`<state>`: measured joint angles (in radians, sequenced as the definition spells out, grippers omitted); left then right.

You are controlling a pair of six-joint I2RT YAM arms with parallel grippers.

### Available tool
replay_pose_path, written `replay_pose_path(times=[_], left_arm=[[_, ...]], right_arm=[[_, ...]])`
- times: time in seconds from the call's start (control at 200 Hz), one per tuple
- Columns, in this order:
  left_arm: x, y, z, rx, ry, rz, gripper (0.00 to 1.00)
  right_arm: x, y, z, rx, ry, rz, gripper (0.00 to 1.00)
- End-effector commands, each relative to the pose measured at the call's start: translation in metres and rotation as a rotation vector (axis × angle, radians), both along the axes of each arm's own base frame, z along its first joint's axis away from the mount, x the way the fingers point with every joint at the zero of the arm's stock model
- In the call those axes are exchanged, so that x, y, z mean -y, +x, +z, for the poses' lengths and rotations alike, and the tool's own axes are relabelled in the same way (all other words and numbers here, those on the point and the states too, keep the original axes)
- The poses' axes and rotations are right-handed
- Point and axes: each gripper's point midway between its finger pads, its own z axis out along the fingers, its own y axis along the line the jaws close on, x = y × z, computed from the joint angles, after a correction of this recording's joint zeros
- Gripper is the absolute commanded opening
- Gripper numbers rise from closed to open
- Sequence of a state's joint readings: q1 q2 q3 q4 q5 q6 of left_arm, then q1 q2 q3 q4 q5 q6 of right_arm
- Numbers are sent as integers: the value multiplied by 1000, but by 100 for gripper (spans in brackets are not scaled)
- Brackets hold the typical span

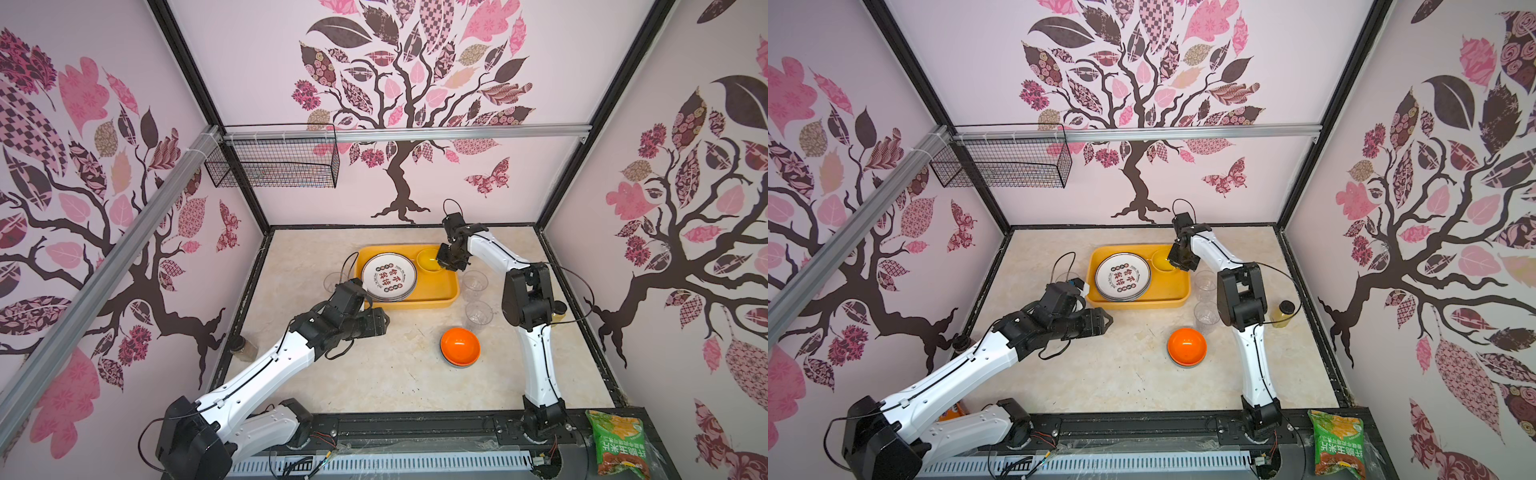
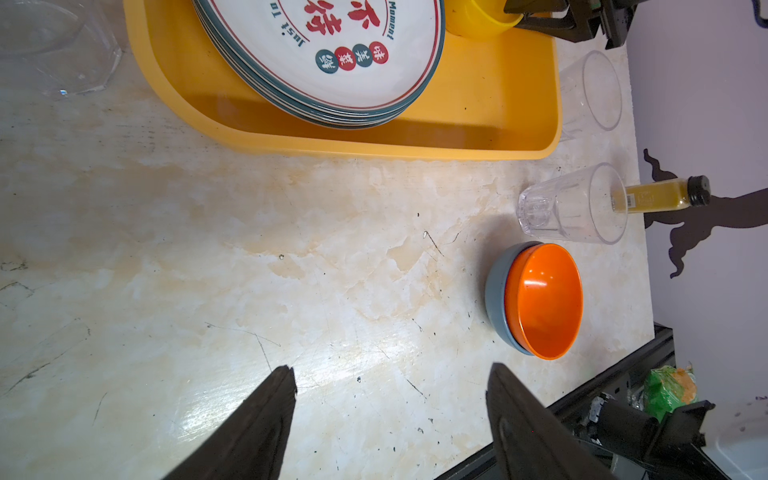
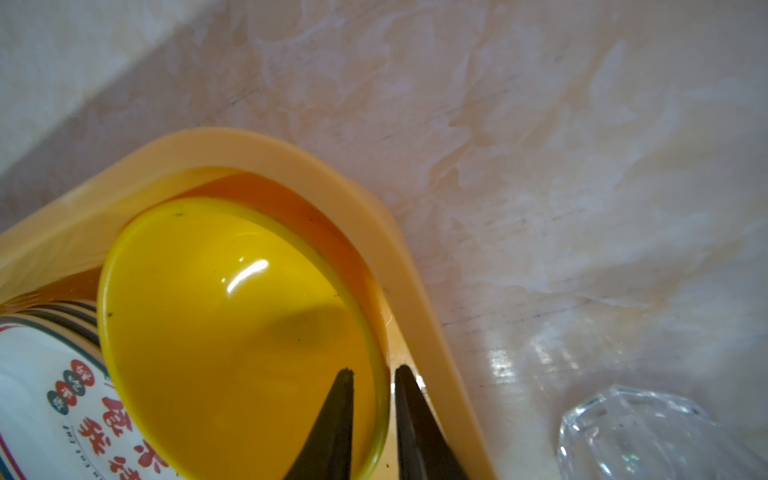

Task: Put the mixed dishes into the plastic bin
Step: 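Lower the yellow bowl into the bin beside the plates, then open the right gripper and raise it out of the bin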

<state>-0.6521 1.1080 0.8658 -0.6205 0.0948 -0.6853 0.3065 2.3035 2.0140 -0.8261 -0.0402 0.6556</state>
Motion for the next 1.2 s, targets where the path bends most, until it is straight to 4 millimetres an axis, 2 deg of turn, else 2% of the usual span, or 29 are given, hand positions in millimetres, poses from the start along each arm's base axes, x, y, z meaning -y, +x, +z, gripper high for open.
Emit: replay_pose_path(times=[0.0, 0.25, 0.56, 0.76, 0.92, 1.075, 1.195], left_arm=[[-3, -2, -5, 0, -4, 9, 76], [-8, -2, -5, 4, 0, 35, 77], [-7, 0, 8, 40, -30, 40, 77], [-4, 4, 15, 54, -50, 47, 78], [6, 7, 21, 53, -85, 26, 79], [20, 10, 25, 39, -97, -35, 77], [31, 11, 29, 27, -97, -100, 76]], right_arm=[[7, 5, 8, 13, -24, -19, 23], [12, -7, 47, 90, -23, -11, 28], [13, -32, 90, 165, -21, 39, 32], [2, -63, 110, 223, 47, 124, 34], [-4, -94, 122, 245, 99, 188, 37], [-1, -126, 133, 261, 129, 226, 40], [6, -150, 132, 254, 127, 240, 42]])
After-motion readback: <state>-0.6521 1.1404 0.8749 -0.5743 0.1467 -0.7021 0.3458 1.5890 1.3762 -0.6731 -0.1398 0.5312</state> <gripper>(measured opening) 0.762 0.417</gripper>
